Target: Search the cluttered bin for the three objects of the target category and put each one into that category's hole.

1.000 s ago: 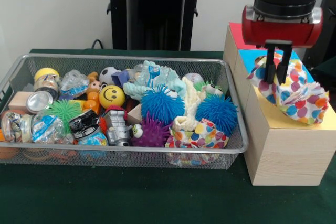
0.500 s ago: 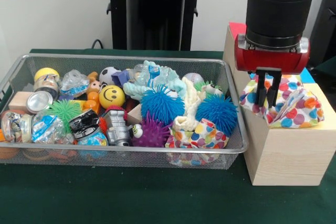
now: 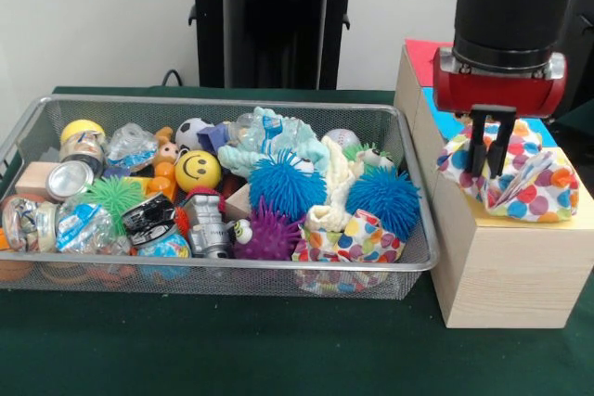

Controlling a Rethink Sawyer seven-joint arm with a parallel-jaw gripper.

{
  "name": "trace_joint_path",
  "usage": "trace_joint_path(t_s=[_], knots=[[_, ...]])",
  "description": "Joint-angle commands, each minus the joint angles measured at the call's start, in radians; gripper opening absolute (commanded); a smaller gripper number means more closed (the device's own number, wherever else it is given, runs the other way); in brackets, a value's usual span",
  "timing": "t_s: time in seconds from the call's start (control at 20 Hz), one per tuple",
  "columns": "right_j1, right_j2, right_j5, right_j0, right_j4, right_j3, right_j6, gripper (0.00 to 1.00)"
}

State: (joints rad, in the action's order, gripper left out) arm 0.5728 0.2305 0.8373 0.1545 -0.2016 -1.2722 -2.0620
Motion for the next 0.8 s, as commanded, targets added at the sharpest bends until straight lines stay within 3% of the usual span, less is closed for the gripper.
trace_joint_path(t_s=[0.05, 0.6, 0.8], knots=[[0.049, -0.007, 0.069, -0.014, 0.021, -0.071, -0.072, 0.0], [-0.015, -0.036, 0.021, -0.074, 0.025, -0.03, -0.129, 0.0], [-0.037, -0.042, -0.002, -0.067, 0.016, -0.026, -0.103, 0.0]])
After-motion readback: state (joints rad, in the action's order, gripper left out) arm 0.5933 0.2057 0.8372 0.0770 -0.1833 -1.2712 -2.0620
